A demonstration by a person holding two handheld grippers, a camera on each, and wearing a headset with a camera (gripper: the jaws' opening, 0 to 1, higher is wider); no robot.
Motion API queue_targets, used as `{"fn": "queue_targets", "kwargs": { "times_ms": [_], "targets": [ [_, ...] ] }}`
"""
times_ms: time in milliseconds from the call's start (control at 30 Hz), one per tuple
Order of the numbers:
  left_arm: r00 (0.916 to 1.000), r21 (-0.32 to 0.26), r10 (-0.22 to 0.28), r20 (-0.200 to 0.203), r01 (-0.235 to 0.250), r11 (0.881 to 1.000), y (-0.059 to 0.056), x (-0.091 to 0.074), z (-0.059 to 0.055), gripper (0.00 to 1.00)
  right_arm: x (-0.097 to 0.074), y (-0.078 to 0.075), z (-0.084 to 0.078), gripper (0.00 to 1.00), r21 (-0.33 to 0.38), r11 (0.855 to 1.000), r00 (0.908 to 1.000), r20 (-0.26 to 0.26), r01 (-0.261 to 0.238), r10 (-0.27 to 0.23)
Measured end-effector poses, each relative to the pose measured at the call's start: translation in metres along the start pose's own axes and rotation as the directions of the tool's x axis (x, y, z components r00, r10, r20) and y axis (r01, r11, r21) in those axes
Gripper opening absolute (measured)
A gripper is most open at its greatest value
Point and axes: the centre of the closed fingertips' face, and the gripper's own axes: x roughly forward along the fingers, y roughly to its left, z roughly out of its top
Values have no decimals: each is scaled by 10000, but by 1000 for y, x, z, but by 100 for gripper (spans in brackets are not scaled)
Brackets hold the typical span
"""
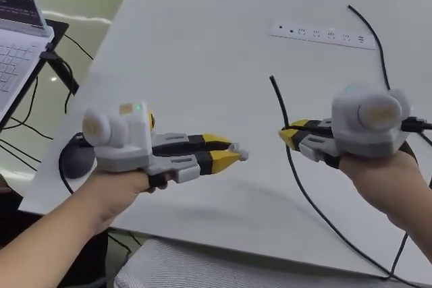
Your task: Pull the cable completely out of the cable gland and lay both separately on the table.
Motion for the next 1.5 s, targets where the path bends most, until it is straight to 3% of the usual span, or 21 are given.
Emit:
{"fn": "queue_targets", "kwargs": {
  "times_ms": [133, 533, 767, 933, 1133, 1267, 1500],
  "targets": [
    [10000, -31, 44, -64, -45, 10000, 9, -10, -4, 15, 13, 3, 2, 0, -44, 10000, 9999, -140, 36, -37],
    [9997, -46, 77, -239, -78, 10000, 34, -31, -20, 15, 56, 12, -4, 0, -1289, 9916, 9968, -787, 63, -166],
    [9992, -220, 166, -364, -174, 9996, 48, -39, -38, 15, 84, 23, -21, 0, -1915, 9812, 9901, -1404, -259, -12],
    [9975, -483, 497, -509, -522, 9975, 64, -46, -58, 15, 103, 41, -30, 0, -2235, 9721, 9844, -1729, -719, 330],
    [9936, -1079, 857, -739, -934, 9898, 81, -57, -85, 15, 131, 64, -50, 0, -2476, 9602, 9683, -2405, -1290, 680],
    [9914, -1264, 1032, -800, -1127, 9855, 91, -57, -94, 15, 139, 69, -58, 0, -2568, 9559, 9617, -2645, -1426, 724],
    [9898, -1342, 1133, -866, -1243, 9831, 101, -53, -101, 15, 146, 65, -63, 0, -2486, 9580, 9584, -2765, -1432, 715]
  ]
}}
